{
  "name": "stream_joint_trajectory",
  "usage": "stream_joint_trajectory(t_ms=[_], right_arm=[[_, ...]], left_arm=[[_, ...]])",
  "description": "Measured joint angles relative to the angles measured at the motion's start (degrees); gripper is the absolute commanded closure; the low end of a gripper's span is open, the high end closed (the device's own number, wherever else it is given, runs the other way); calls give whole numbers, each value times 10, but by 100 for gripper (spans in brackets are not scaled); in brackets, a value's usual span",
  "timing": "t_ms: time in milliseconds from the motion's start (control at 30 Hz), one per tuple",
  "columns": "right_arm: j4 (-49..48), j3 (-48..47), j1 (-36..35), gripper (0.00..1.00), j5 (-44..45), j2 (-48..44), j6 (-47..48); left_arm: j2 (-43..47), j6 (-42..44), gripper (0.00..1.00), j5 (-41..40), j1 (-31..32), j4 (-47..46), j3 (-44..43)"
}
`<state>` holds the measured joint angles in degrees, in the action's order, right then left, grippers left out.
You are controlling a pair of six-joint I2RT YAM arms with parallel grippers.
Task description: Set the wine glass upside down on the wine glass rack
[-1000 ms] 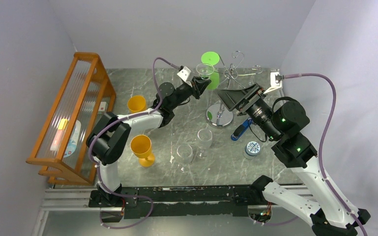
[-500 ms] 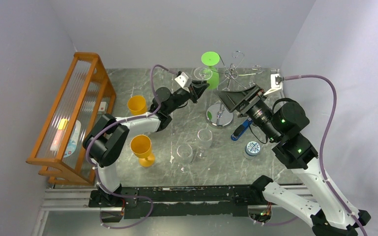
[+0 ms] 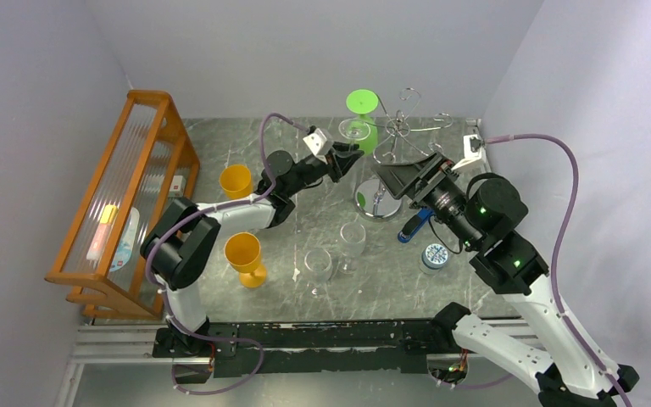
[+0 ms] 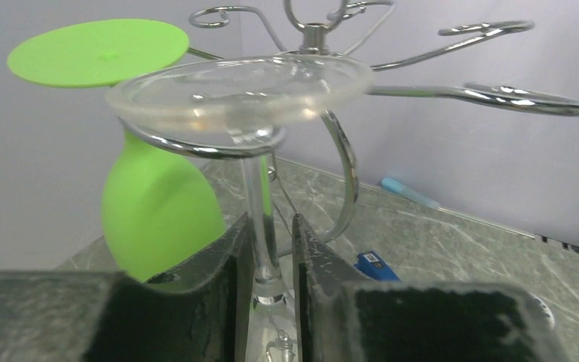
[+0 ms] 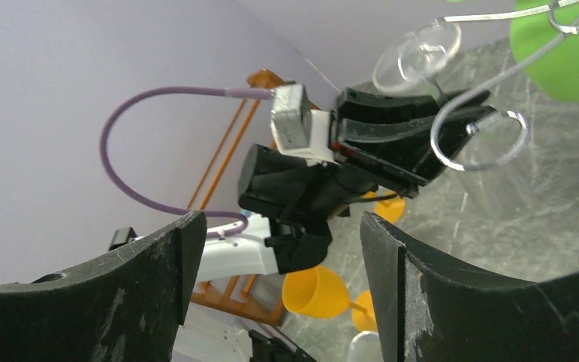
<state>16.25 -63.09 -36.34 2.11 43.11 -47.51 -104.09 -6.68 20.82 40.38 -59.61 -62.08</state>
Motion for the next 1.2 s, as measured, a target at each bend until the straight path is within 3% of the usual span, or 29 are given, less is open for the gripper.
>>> stream_joint_trajectory(t_ms=[333, 600, 767, 1033, 1200], right_arm=[[54, 14, 0, 21, 25, -31, 0], [68, 15, 0, 21, 40, -35, 4], [89, 23, 0, 21, 58, -41, 11], [123, 56, 0, 21, 101, -77, 11], [141, 89, 0, 21, 129, -90, -2]], left_arm=[[24, -12, 46, 15, 0, 32, 24], [176, -33, 31, -33, 1, 109, 132], [282, -45, 16, -76, 1, 243, 147], [395, -45, 19, -56, 1, 462, 147], [418, -41, 19, -7, 14, 532, 147]])
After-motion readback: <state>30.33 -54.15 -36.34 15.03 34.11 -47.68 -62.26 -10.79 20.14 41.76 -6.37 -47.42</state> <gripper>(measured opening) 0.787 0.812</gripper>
